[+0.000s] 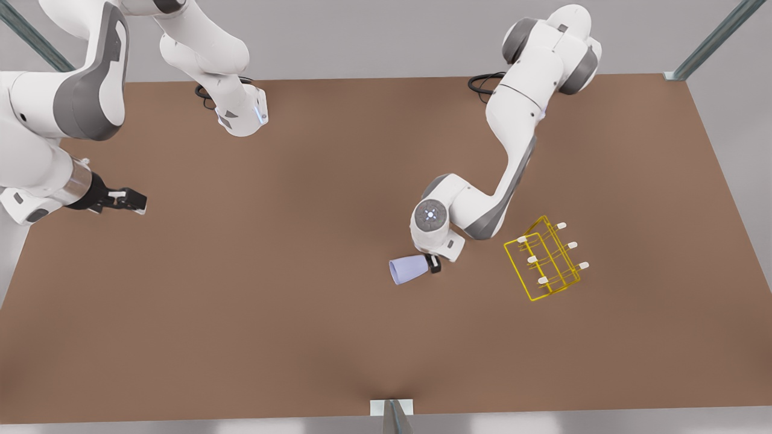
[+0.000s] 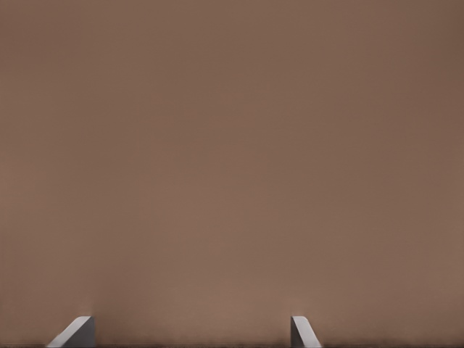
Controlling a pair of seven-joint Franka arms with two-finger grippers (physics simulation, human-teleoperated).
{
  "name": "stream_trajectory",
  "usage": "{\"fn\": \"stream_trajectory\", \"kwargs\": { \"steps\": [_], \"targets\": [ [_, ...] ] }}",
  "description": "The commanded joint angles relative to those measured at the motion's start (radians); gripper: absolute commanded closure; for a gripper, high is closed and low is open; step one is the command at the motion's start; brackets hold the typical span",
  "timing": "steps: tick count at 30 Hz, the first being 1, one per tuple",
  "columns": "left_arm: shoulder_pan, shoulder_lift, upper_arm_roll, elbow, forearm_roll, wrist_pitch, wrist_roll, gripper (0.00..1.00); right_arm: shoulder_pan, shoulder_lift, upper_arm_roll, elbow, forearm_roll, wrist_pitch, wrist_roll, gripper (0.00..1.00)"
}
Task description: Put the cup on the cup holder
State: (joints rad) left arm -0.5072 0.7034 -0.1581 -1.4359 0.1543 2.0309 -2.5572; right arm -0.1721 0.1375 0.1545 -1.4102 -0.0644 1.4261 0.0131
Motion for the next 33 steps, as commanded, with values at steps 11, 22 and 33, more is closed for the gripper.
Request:
{"fn": "stream_trajectory", "kwargs": {
  "steps": [11,22,33],
  "targets": [
    [0.003,0.042,-0.027,0.009,0.019,0.213,-0.387,0.0,-0.02,0.059,0.046,0.013,0.031,-0.05,-0.036,0.0],
    [0.013,0.094,-0.021,0.02,0.022,0.241,-0.285,0.0,-0.05,0.06,0.046,0.013,0.031,-0.095,-0.033,0.0],
    [0.012,0.102,-0.02,0.057,0.022,0.265,-0.284,0.0,-0.049,0.06,0.048,0.013,0.032,-0.099,-0.033,0.0]
  ]
}}
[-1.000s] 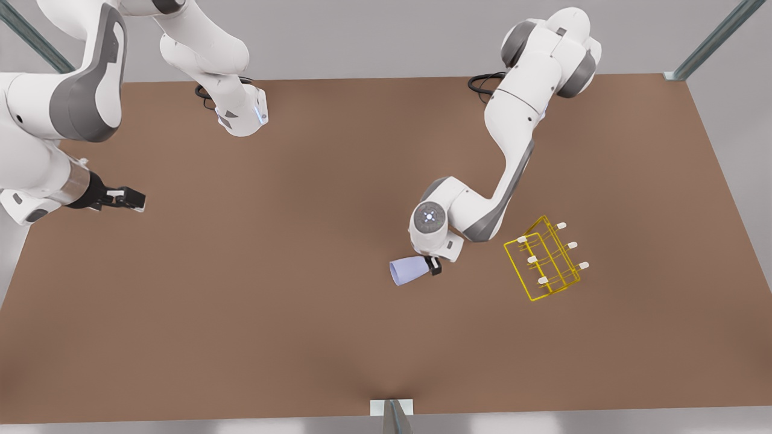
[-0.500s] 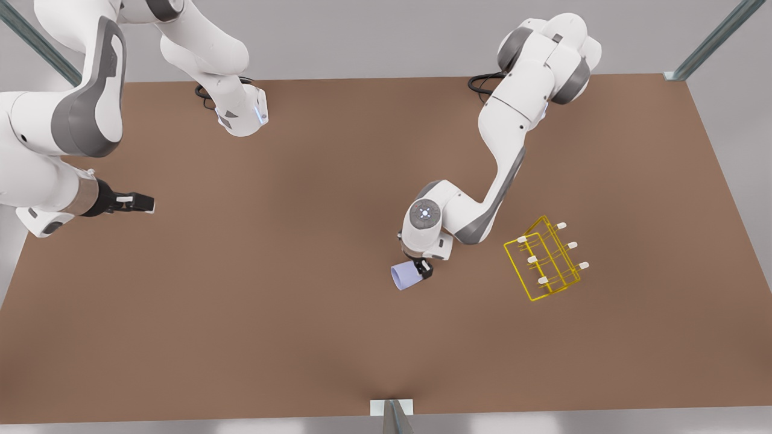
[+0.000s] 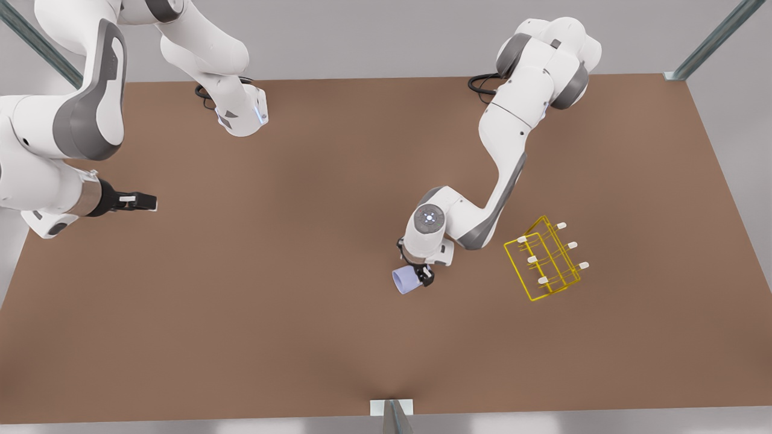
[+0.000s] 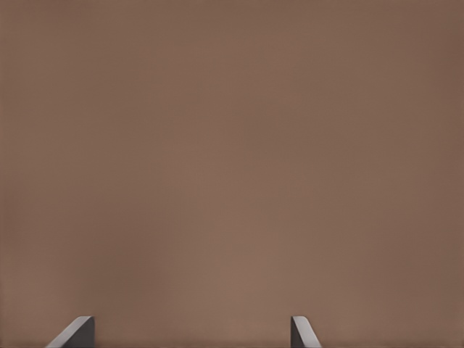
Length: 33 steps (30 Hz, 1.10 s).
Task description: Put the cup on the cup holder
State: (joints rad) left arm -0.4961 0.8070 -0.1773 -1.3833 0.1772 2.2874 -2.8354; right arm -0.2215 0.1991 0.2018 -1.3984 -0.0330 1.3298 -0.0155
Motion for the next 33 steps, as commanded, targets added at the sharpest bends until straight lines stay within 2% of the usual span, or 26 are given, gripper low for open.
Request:
{"fn": "stream_trajectory", "kwargs": {
  "steps": [1,33],
  "targets": [
    [0.002,0.003,0.002,0.006,-0.001,0.017,-0.006,0.0,0.001,-0.001,0.001,0.001,0.001,-0.003,-0.004,0.0],
    [-0.018,0.117,0.009,0.018,0.082,0.106,-0.015,0.0,-0.041,-0.007,0.002,0.004,0.076,-0.018,-0.004,0.0]
  ]
}}
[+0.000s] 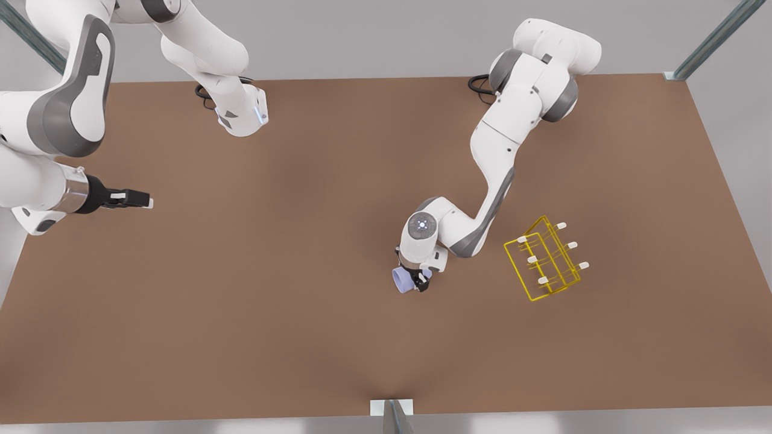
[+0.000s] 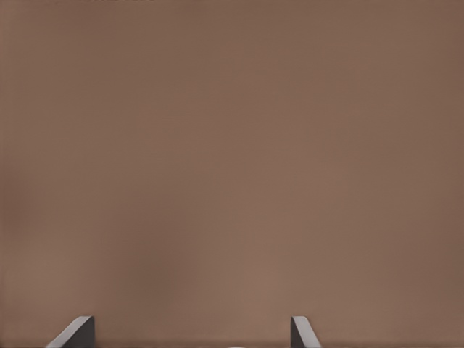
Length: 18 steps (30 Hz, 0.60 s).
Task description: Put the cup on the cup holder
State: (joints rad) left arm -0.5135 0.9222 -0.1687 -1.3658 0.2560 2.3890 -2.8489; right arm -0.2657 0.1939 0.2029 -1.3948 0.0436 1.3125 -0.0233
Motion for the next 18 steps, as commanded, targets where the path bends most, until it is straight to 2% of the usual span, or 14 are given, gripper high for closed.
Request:
{"fn": "stream_trajectory", "kwargs": {
  "steps": [1,7,8,9,10,18],
  "targets": [
    [0.0,0.001,0.0,0.001,0.003,0.004,-0.001,0.0,0.0,-0.001,0.001,0.0,0.001,-0.001,0.002,0.0],
    [-0.013,0.004,0.0,0.001,0.003,0.004,-0.001,0.0,-0.006,0.001,0.0,0.0,0.001,0.001,0.002,0.0],
    [-0.013,0.004,0.0,0.001,0.003,0.003,-0.003,0.04,-0.006,0.002,0.0,0.0,0.001,0.001,0.002,0.0],
    [-0.011,0.004,0.001,0.001,0.003,0.003,-0.003,0.26,-0.006,0.002,0.0,0.0,0.001,0.001,0.002,0.0],
    [-0.011,0.004,0.001,0.001,0.003,0.003,-0.004,0.29,-0.006,0.002,0.0,0.0,0.001,0.001,0.002,0.0],
    [-0.028,-0.043,0.006,0.001,0.039,-0.028,0.008,0.28,-0.007,0.002,0.0,0.0,0.001,-0.001,-0.001,0.0]
  ]
}}
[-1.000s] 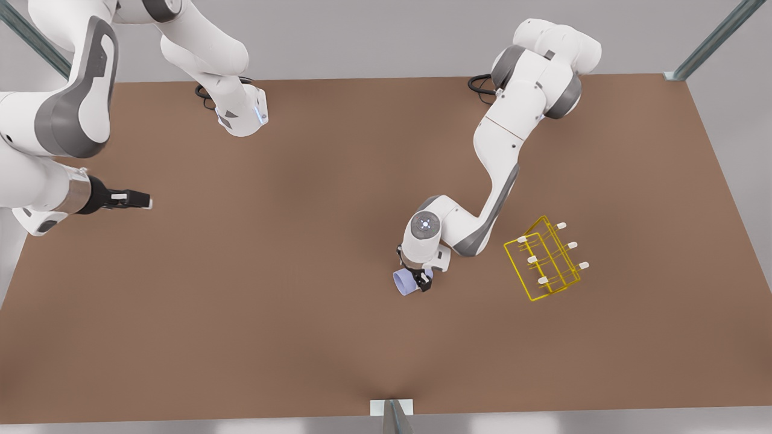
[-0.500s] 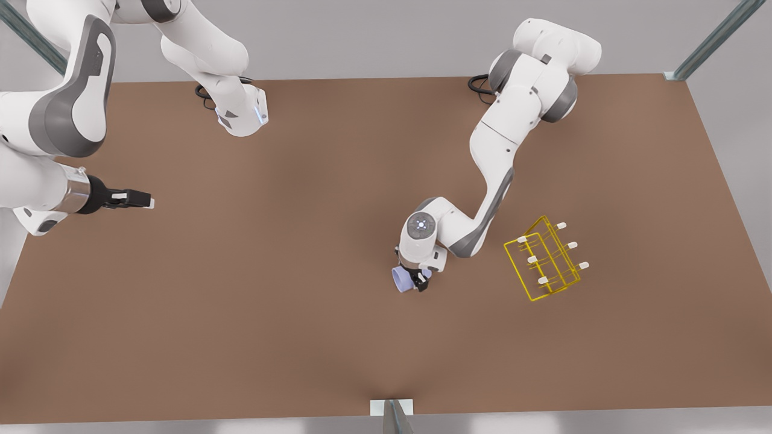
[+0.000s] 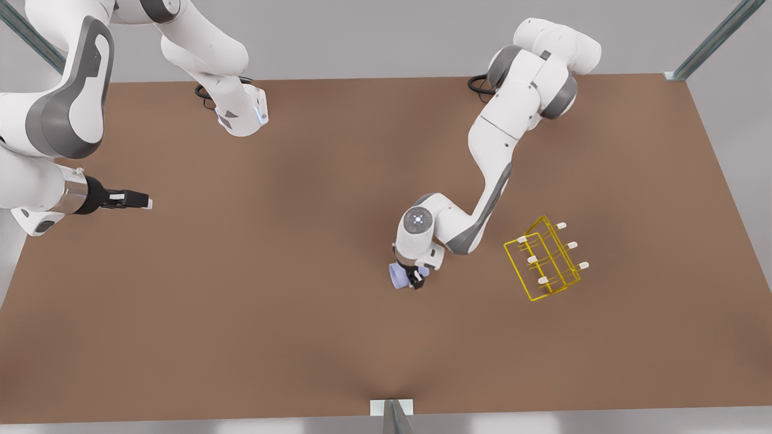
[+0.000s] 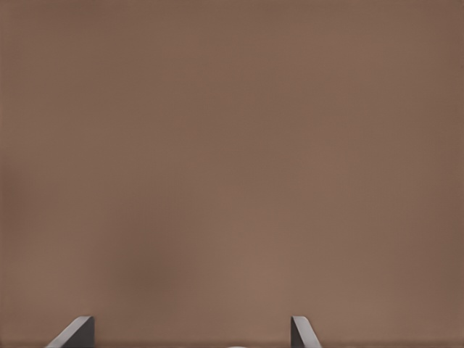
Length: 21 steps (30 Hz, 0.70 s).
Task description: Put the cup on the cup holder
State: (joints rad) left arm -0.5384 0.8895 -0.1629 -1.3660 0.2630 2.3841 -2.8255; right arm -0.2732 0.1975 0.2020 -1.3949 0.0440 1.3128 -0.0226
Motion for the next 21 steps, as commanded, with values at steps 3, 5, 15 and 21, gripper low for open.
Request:
{"fn": "stream_trajectory", "kwargs": {
  "steps": [3,5,15,21],
  "targets": [
    [-0.003,-0.027,-0.009,0.001,0.035,-0.075,0.003,0.28,0.0,-0.001,0.001,0.001,0.001,-0.001,-0.002,0.0],
    [-0.023,-0.03,-0.012,0.002,0.084,-0.126,0.008,0.28,0.0,-0.001,0.001,0.001,0.001,-0.001,-0.002,0.0],
    [-0.132,-0.098,-0.01,0.093,0.199,-0.592,0.008,0.28,-0.001,0.013,0.001,0.002,-0.006,0.039,0.001,0.0],
    [-0.178,-0.092,-0.004,0.096,0.34,-1.063,0.146,0.28,0.011,0.013,0.002,0.001,-0.01,0.103,0.003,0.0]
  ]
}}
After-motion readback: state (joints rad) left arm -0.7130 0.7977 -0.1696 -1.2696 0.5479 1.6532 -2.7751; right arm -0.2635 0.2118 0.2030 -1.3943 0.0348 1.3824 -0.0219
